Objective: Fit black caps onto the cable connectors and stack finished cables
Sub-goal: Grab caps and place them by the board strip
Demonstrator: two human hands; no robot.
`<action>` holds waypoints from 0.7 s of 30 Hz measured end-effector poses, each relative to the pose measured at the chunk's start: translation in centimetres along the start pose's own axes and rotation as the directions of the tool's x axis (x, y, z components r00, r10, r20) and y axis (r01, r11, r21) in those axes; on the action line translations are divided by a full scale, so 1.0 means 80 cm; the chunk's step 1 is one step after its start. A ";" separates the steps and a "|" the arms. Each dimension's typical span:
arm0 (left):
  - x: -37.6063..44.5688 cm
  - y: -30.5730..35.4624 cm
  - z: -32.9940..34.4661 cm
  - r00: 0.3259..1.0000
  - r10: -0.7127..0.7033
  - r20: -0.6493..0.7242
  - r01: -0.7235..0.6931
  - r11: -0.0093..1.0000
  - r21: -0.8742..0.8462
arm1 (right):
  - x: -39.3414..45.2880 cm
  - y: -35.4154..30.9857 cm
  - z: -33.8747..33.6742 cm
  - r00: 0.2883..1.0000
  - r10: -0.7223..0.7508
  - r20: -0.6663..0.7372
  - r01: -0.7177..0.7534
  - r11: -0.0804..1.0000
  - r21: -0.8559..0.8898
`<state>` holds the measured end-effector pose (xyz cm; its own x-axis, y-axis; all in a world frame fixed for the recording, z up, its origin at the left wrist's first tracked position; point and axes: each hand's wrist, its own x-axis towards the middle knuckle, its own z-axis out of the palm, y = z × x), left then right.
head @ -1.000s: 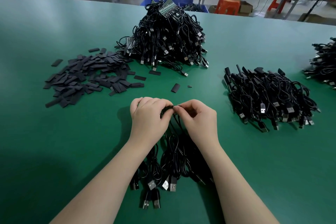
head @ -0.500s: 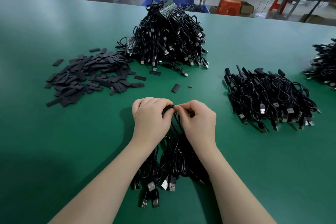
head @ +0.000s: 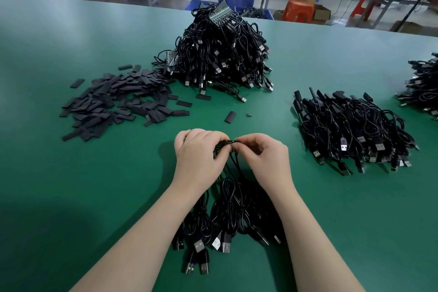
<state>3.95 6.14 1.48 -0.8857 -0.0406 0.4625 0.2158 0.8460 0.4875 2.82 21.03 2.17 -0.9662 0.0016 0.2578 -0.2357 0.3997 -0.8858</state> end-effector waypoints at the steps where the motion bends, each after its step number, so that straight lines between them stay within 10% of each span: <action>1: 0.000 0.000 0.000 1.000 -0.004 0.008 0.004 1.000 -0.002 | 0.000 0.000 0.000 1.000 0.003 -0.001 -0.003 1.000 0.002; 21: 0.006 0.002 -0.001 0.997 -0.073 -0.019 0.073 0.997 -0.041 | -0.003 0.003 0.018 0.988 -0.130 -0.087 0.115 0.980 -0.161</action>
<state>3.63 6.20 1.83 -0.8913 -0.1125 0.4393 0.1676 0.8184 0.5497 2.84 19.80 1.37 -0.9146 0.0291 0.4034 -0.3253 0.5397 -0.7765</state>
